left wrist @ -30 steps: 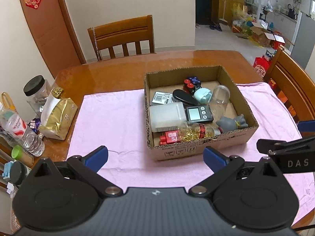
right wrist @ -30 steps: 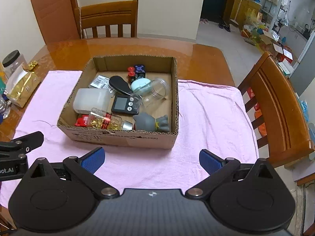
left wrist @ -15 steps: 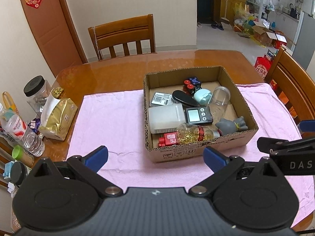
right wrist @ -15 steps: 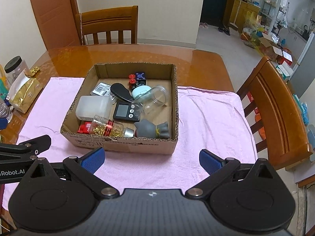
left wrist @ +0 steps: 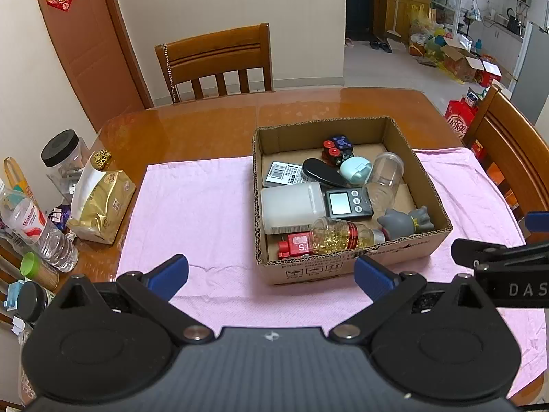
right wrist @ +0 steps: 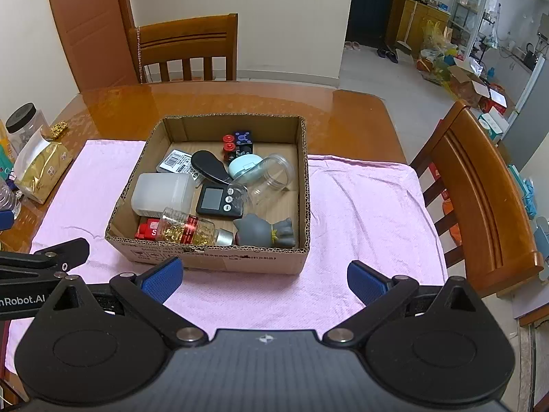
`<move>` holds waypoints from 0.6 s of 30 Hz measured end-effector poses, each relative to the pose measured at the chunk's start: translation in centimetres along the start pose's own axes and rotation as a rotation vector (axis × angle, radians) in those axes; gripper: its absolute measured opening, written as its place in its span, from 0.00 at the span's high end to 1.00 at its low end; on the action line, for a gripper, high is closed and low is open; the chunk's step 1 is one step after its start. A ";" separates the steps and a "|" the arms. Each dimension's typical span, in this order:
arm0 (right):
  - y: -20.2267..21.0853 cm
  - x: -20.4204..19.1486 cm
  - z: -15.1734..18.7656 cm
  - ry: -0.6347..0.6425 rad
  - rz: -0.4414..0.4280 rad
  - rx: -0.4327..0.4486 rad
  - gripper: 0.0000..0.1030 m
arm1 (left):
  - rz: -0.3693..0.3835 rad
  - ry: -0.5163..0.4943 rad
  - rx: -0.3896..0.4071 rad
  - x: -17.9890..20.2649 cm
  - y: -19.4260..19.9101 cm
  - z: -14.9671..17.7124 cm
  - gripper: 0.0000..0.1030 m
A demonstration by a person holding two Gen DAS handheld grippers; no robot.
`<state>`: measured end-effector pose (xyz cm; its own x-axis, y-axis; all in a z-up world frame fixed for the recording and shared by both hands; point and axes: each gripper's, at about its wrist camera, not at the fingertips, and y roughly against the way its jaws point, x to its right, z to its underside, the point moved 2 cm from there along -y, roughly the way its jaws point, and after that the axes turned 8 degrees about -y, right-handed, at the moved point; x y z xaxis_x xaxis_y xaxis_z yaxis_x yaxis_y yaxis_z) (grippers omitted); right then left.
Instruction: Organize rigid objects
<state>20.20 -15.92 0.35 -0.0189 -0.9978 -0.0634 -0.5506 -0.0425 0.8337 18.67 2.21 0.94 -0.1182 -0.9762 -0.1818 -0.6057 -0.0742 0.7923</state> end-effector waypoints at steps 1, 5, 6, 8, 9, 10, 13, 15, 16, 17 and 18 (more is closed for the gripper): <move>0.0 0.0 0.0 -0.001 0.000 0.000 0.00 | 0.001 0.000 0.001 0.0 0.0 0.0 0.01; 0.0 0.0 0.0 0.000 0.000 0.001 0.00 | 0.004 0.001 -0.002 0.0 0.0 0.1 0.01; 0.0 0.0 0.0 -0.001 0.001 0.001 0.00 | 0.003 0.001 -0.002 0.0 0.1 0.1 0.01; 0.1 -0.1 0.1 -0.002 0.001 0.001 0.00 | 0.004 0.001 -0.002 0.0 0.1 0.2 0.01; 0.1 -0.1 0.0 -0.002 0.000 0.002 0.00 | 0.004 0.001 -0.002 0.0 0.1 0.2 0.01; 0.1 -0.1 0.1 -0.001 0.001 0.002 0.00 | 0.004 0.002 -0.003 0.0 0.1 0.2 0.01; 0.2 -0.1 0.1 0.000 0.001 0.003 0.00 | 0.004 0.003 -0.003 0.0 0.2 0.2 0.01; 0.3 -0.1 0.1 0.001 0.001 0.004 0.00 | 0.004 0.004 -0.002 0.0 0.2 0.3 0.01; 0.3 -0.1 0.2 0.001 0.001 0.005 0.00 | 0.004 0.003 -0.002 0.0 0.2 0.2 0.01; 0.3 -0.1 0.2 0.001 0.001 0.005 0.00 | 0.004 0.003 -0.002 0.0 0.2 0.2 0.01; 0.3 -0.1 0.2 0.000 0.001 0.006 0.00 | 0.003 0.004 -0.001 0.0 0.2 0.3 0.01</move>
<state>19.91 -15.79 0.52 -0.0190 -0.9979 -0.0625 -0.5552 -0.0415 0.8307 18.35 2.20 0.94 -0.1169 -0.9772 -0.1769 -0.6043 -0.0714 0.7935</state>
